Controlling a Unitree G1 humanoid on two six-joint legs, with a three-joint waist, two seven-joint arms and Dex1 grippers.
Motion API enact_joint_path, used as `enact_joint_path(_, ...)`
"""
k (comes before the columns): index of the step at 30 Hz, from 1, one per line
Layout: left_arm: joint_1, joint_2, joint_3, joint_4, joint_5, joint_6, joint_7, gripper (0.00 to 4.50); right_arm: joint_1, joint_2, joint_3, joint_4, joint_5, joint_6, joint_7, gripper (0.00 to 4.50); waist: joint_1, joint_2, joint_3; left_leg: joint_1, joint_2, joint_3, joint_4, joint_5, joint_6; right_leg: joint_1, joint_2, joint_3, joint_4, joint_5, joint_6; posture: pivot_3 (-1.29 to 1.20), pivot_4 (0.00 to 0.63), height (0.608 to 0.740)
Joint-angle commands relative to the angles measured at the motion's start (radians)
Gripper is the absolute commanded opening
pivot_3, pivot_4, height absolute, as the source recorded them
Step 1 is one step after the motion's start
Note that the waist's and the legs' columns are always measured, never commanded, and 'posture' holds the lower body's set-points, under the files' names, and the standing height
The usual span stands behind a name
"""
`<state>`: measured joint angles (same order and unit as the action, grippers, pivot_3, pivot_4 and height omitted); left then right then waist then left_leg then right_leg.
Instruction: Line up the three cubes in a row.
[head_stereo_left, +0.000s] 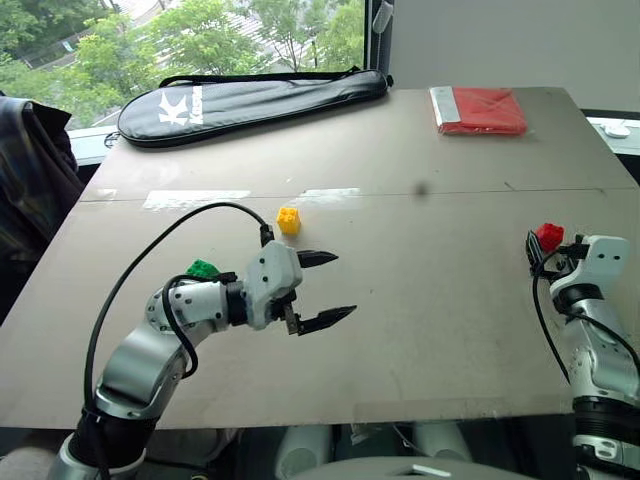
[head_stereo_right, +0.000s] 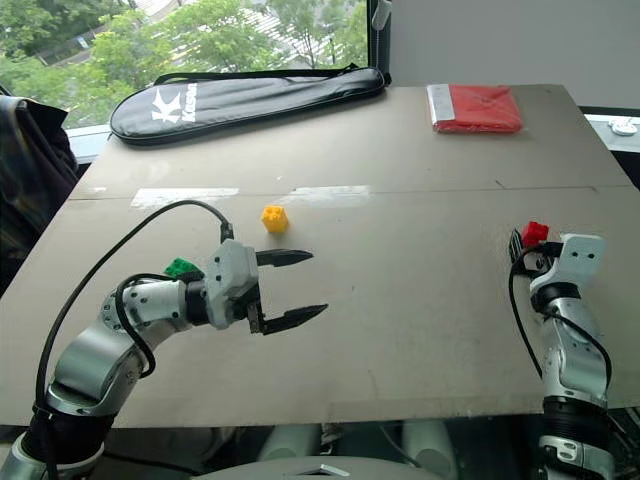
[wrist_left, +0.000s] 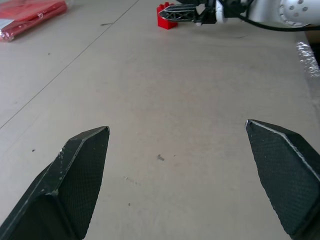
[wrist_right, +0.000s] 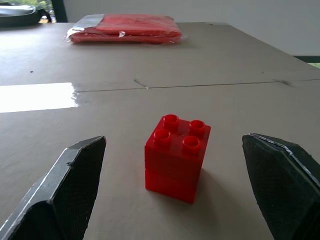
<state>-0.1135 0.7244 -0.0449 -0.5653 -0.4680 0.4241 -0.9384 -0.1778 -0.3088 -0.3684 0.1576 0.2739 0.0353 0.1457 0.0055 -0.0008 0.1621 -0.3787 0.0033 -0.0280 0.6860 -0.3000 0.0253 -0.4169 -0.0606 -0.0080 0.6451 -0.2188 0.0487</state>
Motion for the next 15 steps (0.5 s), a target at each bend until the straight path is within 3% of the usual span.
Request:
enact_joint_path(1,-0.008,0.019,0.009,-0.068,-0.03,0.026,0.0,4.46,-0.042,0.012,-0.016,0.028,-0.017,-0.041,-0.047,4.5,-0.001,0.0,0.0,0.0,0.0,0.0,0.0,0.0,0.0,0.0,0.0,0.0,0.0,0.0,0.0,0.0,0.15,0.707)
enact_joint_path(5,-0.009,0.014,0.002,-0.076,-0.026,0.036,0.01,4.46,-0.081,0.031,-0.02,0.076,-0.019,-0.051,-0.08,4.5,-0.004,0.0,0.0,0.0,0.0,0.0,0.0,0.0,0.0,0.0,0.0,0.0,0.0,0.0,0.001,0.0,0.15,0.707)
enact_joint_path(8,-0.005,0.011,-0.007,-0.075,-0.013,0.035,0.016,4.5,-0.099,0.038,-0.029,0.102,-0.016,-0.04,-0.106,3.73,-0.013,0.0,0.0,0.0,0.0,0.0,0.0,0.0,0.0,0.0,0.0,0.0,0.0,0.0,0.0,0.0,0.15,0.707)
enact_joint_path(13,-0.017,0.011,-0.001,-0.054,-0.014,0.035,0.012,4.5,-0.103,0.032,-0.018,0.107,-0.008,-0.039,-0.093,1.27,-0.02,0.0,0.0,0.0,0.0,0.0,0.0,0.0,0.0,0.0,0.0,0.001,0.001,0.0,0.001,0.0,0.15,0.707)
enact_joint_path(15,-0.021,0.012,0.002,-0.046,-0.014,0.036,0.011,4.5,-0.101,0.025,-0.006,0.094,0.001,-0.044,-0.052,1.28,-0.021,0.0,0.0,0.001,0.0,0.0,0.0,0.0,0.0,0.0,0.0,0.001,0.001,0.0,0.001,0.0,0.15,0.707)
